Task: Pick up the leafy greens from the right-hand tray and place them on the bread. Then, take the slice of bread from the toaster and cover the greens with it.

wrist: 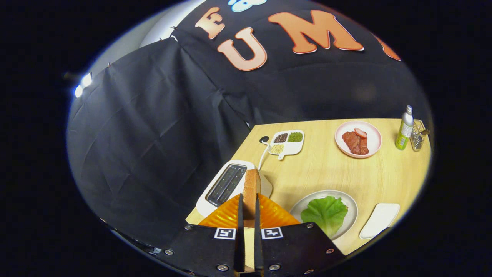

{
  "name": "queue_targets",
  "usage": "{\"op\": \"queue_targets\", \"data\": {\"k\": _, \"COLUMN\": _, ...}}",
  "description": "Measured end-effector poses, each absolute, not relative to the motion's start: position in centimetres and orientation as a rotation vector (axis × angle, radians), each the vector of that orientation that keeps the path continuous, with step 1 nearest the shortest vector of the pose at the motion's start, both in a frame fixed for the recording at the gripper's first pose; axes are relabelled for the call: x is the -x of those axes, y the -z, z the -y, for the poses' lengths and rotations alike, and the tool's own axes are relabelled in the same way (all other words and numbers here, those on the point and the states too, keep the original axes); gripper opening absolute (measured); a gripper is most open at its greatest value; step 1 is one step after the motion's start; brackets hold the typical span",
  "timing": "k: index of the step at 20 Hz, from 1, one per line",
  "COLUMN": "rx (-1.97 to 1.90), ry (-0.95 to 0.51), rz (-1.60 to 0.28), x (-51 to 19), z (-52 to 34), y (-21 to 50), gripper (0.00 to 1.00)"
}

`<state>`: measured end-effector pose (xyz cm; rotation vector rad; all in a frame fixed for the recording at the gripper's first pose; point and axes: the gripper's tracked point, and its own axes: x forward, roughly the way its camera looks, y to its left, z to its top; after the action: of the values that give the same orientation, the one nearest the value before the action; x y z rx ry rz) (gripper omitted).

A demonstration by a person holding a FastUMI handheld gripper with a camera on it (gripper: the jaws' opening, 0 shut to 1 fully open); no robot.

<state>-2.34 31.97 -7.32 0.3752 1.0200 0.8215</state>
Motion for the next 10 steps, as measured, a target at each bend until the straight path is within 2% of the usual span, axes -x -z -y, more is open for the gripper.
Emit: {"op": "queue_targets", "data": {"k": 10, "rx": -0.437, "ry": -0.782, "rz": -1.091, "x": 2.8, "z": -27.4, "y": 14.0, "gripper": 0.10}}
